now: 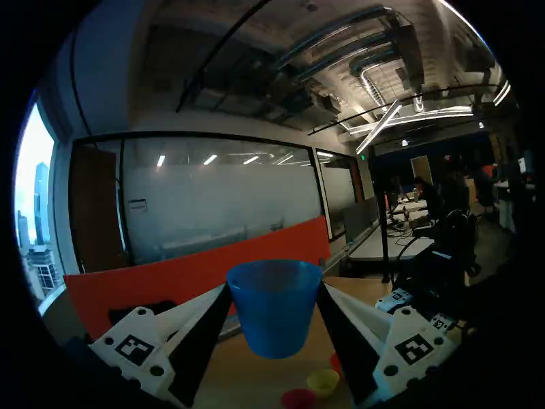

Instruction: Pour water

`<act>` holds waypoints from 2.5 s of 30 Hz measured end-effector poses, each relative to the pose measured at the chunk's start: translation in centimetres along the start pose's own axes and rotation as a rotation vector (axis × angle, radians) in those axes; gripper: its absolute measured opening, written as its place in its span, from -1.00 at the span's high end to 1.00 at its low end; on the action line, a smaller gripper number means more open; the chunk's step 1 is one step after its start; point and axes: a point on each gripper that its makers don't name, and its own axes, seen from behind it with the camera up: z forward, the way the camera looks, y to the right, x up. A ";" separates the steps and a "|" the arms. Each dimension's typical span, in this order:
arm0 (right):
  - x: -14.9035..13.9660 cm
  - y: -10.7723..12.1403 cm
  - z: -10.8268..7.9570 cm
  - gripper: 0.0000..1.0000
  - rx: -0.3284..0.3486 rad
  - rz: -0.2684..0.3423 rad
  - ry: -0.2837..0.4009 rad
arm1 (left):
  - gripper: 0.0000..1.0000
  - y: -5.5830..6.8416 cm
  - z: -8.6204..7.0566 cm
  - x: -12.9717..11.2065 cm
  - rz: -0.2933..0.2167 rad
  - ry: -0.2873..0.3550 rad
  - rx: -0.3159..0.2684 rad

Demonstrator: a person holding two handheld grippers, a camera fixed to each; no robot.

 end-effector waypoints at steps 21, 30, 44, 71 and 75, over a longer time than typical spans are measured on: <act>-0.6 0.3 0.1 -0.79 -0.008 0.007 -0.026 | -0.74 -1.7 -1.4 -4.6 -0.018 -0.129 0.016; -0.9 2.5 -1.3 -0.79 -0.042 0.024 -0.055 | -0.74 -2.0 -2.8 -8.7 -0.030 -0.173 0.039; -2.5 5.4 -4.1 -0.79 -0.095 0.022 -0.119 | -0.74 -0.7 -4.9 -14.0 -0.040 -0.220 0.038; -10.5 5.0 -6.7 -0.80 -0.015 0.036 -0.369 | -0.74 3.9 -6.0 -24.6 -0.086 -0.410 -0.050; -11.7 4.8 -7.0 -0.80 0.000 0.030 -0.404 | -0.74 4.6 -6.2 -25.9 -0.096 -0.436 -0.066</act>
